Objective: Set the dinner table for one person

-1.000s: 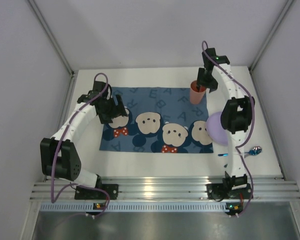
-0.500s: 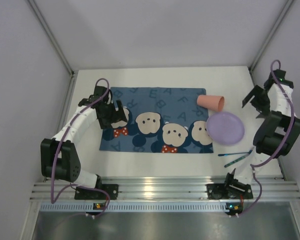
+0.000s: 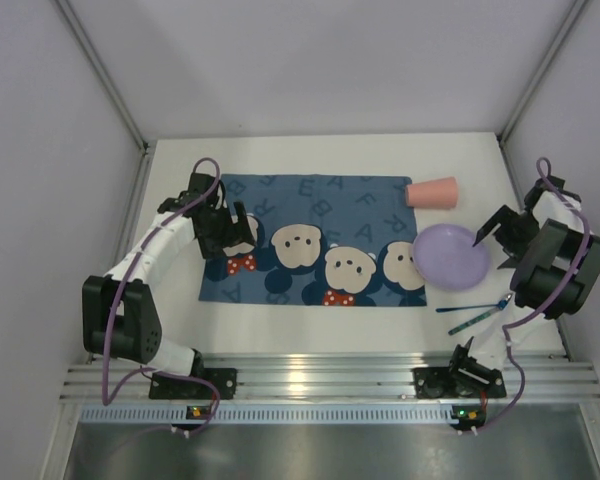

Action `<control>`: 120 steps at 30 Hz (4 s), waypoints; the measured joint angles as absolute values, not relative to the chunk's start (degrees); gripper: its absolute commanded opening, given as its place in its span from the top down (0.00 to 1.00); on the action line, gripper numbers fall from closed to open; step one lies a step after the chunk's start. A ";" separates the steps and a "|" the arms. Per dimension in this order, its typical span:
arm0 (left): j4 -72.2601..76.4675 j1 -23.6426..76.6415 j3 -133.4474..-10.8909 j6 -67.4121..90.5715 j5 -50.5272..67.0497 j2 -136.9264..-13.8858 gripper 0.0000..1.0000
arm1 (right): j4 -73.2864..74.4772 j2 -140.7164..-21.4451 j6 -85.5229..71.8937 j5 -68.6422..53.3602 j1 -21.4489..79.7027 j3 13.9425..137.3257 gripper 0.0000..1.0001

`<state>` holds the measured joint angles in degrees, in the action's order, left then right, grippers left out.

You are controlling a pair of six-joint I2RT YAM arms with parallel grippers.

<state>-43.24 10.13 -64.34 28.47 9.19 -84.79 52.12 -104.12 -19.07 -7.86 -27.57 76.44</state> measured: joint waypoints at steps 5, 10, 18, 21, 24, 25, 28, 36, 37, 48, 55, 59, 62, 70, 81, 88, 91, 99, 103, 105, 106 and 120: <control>-43.24 10.13 -64.29 28.25 9.17 -84.79 0.11 | 51.20 -104.60 -18.76 -6.94 -27.88 72.62 0.24; -43.29 10.13 -63.92 28.12 9.15 -84.79 0.11 | 48.27 -104.77 -18.02 -7.68 -27.88 69.14 0.65; -43.31 10.13 -63.92 28.10 9.17 -85.01 0.11 | 45.74 -104.66 -17.54 -13.91 -26.20 68.23 1.00; -43.31 10.13 -64.12 28.10 9.21 -85.43 0.11 | 46.61 -104.55 -17.61 -14.04 -25.63 71.46 1.00; -43.40 10.13 -64.77 28.12 9.17 -86.17 0.11 | 47.05 -103.26 -18.17 -13.50 -24.82 75.77 1.00; -43.40 10.13 -65.01 28.12 9.15 -86.30 0.11 | 47.09 -102.61 -18.31 -13.72 -24.49 76.71 1.00; -43.72 10.13 -66.35 28.12 8.78 -86.65 0.11 | 46.83 -98.43 -19.38 -15.29 -20.97 78.91 1.00; -43.81 10.13 -69.97 28.49 6.94 -86.78 0.11 | 43.94 -88.16 -23.83 -21.45 2.09 78.37 1.00; -43.79 10.13 -70.02 28.60 6.68 -86.78 0.11 | 43.05 -88.71 -24.64 -22.20 5.23 78.46 1.00; -45.43 10.13 -70.08 29.85 3.92 -85.82 0.11 | 41.10 -118.91 -27.81 -22.35 23.64 95.81 1.00; -46.72 10.13 -69.14 30.26 1.78 -80.12 0.11 | 42.81 -125.36 -28.14 -20.84 23.94 95.81 0.37; -47.07 10.13 -68.07 30.76 1.50 -77.89 0.11 | 42.52 -124.88 -27.31 -21.82 24.69 97.49 0.11; -47.27 10.13 -67.81 31.22 1.37 -77.84 0.11 | 43.20 -122.91 -26.09 -21.47 24.32 97.49 0.00; -47.33 10.13 -67.81 31.97 1.08 -78.06 0.11 | 43.38 -107.13 -25.08 -22.59 7.40 99.61 0.00; -46.98 10.20 -67.81 32.42 2.11 -81.17 0.11 | 37.52 -121.60 -32.25 -30.61 -23.16 112.99 0.00; -46.17 10.20 -67.24 33.17 2.09 -81.14 0.11 | 35.33 -131.46 -35.16 -37.17 -22.22 114.52 0.00; -46.24 10.20 -66.81 33.34 2.00 -81.14 0.11 | 34.92 -132.57 -35.86 -38.85 -22.24 114.02 0.00; -45.91 10.20 -65.80 34.24 1.54 -81.14 0.11 | 32.25 -124.22 -35.59 -40.71 -22.24 97.80 0.00; -45.65 10.20 -65.43 34.59 1.67 -81.14 0.11 | 33.67 -115.02 -35.57 -39.42 -22.24 87.39 0.00; -45.39 10.20 -65.43 34.59 1.91 -81.14 0.11 | 33.91 -111.31 -35.38 -39.00 -22.24 84.97 0.00; -45.32 10.20 -65.43 34.54 1.96 -81.17 0.11 | 33.82 -109.93 -35.22 -38.98 -22.22 84.12 0.02; -45.10 10.20 -66.76 32.97 2.83 -83.53 0.12 | 30.65 -106.87 -31.92 -39.94 -20.97 68.23 0.58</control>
